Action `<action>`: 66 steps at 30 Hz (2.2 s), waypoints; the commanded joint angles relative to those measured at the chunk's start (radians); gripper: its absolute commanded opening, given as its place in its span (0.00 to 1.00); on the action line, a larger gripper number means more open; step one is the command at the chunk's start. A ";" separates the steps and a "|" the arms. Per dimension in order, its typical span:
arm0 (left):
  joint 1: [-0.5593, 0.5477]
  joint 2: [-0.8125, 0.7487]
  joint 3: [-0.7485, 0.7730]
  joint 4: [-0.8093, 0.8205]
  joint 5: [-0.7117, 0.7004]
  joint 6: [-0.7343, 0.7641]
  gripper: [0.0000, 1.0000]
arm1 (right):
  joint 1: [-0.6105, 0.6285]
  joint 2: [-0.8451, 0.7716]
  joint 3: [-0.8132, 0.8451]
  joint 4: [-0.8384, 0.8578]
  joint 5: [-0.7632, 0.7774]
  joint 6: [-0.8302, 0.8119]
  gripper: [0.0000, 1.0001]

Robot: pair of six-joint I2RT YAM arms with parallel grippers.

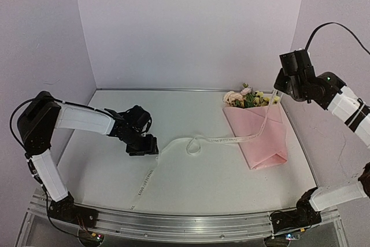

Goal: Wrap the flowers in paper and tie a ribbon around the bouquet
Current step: Straighten the ribbon at the center of the board, then place the left side of the ribbon at the center of the board.

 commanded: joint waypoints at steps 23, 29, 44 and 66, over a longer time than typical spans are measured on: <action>0.292 -0.197 0.163 -0.372 -0.705 -0.045 0.00 | -0.042 -0.124 -0.050 -0.056 0.088 -0.070 0.00; 0.470 -0.333 0.139 -0.381 -0.710 0.010 0.00 | -0.070 -0.169 -0.105 -0.108 0.092 -0.029 0.00; 0.615 -0.333 0.038 -0.373 -0.662 0.094 0.03 | -0.094 -0.102 -0.326 -0.268 -0.034 0.184 0.00; 0.713 -0.398 0.358 -0.534 -0.799 0.203 0.05 | -0.107 -0.101 -0.238 -0.204 -0.234 0.115 0.00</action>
